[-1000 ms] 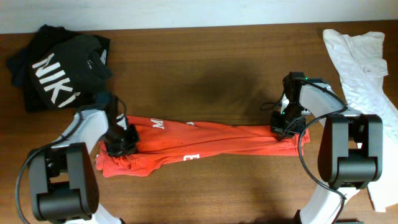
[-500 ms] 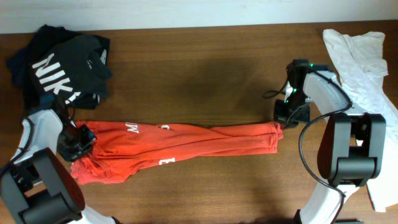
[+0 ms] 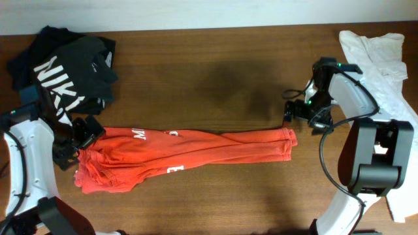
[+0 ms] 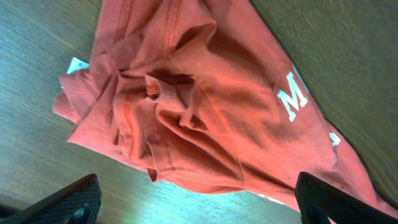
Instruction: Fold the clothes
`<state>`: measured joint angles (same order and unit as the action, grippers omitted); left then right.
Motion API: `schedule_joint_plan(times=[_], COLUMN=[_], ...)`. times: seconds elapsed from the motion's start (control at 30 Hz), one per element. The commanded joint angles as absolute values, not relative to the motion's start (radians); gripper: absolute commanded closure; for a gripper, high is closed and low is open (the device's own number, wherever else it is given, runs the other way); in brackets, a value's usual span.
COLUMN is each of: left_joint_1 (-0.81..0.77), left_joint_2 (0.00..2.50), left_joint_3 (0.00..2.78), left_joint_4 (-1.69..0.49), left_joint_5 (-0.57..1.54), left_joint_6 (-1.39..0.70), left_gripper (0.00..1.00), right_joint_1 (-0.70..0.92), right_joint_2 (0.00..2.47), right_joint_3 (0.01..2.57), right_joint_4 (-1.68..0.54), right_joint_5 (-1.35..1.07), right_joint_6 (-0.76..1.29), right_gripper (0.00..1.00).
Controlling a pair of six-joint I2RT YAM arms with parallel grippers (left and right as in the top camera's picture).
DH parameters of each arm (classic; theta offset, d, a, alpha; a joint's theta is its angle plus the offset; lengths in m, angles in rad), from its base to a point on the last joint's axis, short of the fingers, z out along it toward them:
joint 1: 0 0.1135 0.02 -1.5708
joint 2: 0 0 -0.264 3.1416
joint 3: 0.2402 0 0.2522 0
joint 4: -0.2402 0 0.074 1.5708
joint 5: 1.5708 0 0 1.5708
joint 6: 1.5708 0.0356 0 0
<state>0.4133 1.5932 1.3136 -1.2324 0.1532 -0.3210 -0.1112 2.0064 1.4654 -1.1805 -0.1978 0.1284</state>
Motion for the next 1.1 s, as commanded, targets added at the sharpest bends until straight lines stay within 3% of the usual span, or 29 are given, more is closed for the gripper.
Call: schedule_joint_plan(times=[0.0, 0.1, 0.2, 0.27, 0.33, 0.43, 0.7, 0.9, 1.07], left_joint_1=[0.414, 0.414, 0.414, 0.414, 0.414, 0.414, 0.414, 0.414, 0.414], left_joint_2=[1.586, 1.586, 1.586, 1.586, 1.586, 1.586, 1.586, 1.586, 1.586], left_joint_3=[1.324, 1.323, 1.323, 1.323, 1.323, 1.323, 1.323, 1.323, 1.323], left_joint_4=[-1.237, -1.247, -1.247, -1.247, -1.246, -1.247, -1.267, -1.269, -1.269], left_joint_5=[0.179, 0.180, 0.179, 0.179, 0.179, 0.176, 0.176, 0.176, 0.176], left_joint_6=[-0.320, -0.320, -0.320, -0.320, -0.320, -0.320, -0.312, -0.285, -0.282], left_gripper=[0.01, 0.01, 0.01, 0.01, 0.01, 0.01, 0.01, 0.01, 0.01], right_joint_1=[-0.125, -0.124, -0.124, -0.124, -0.124, -0.130, -0.205, -0.206, -0.080], right_joint_2=[2.009, 2.009, 2.009, 2.009, 2.009, 2.009, 2.007, 1.936, 1.820], right_joint_3=[1.381, 1.306, 1.239, 1.202, 1.192, 1.210, 1.468, 1.557, 1.556], right_joint_4=[-1.153, -1.118, -1.064, -1.023, -1.005, -0.997, -1.246, -1.347, -1.370], right_joint_5=[-0.343, -0.423, -0.469, -0.487, -0.486, -0.465, -0.156, -0.157, -0.198], right_joint_6=[0.036, -0.006, -0.019, -0.019, -0.019, 0.008, 0.249, 0.252, 0.211], right_gripper=[0.01, 0.00, 0.14, 0.36, 0.66, 0.96, 0.96, 0.96, 0.96])
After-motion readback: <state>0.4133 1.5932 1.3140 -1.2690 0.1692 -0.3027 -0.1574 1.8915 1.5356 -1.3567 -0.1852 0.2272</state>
